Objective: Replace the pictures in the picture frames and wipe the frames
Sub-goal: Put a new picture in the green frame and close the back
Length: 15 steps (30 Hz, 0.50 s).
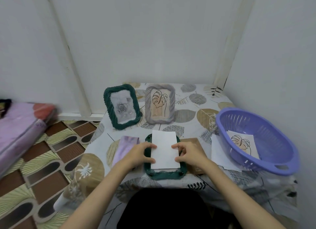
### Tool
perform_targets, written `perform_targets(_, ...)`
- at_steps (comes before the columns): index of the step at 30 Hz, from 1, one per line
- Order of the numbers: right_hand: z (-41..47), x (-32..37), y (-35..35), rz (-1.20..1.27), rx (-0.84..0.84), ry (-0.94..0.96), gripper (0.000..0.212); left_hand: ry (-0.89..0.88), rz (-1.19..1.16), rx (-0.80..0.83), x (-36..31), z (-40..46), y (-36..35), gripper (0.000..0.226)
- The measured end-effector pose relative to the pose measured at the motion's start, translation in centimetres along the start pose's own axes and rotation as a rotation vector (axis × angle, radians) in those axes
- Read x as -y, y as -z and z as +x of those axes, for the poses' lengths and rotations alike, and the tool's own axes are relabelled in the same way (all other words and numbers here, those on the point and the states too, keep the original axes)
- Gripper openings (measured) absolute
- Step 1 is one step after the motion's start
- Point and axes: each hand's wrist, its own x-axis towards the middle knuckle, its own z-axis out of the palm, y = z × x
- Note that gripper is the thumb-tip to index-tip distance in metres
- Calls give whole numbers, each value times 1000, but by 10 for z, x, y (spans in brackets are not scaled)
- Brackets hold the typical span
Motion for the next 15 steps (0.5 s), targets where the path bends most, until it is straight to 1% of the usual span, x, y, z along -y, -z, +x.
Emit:
perform_targets(7,0,-8,-5,-63,9,10,49,-46,74,-6,2,-1,-4,57)
perform_targets(12,-1,-10,-8,-129,20,51,49,-55,119,5,7,-1,-5,56)
perform_targets(15,-2,-10,-9,-117,39,66,49,-70,136,19,9,-1,-4,55)
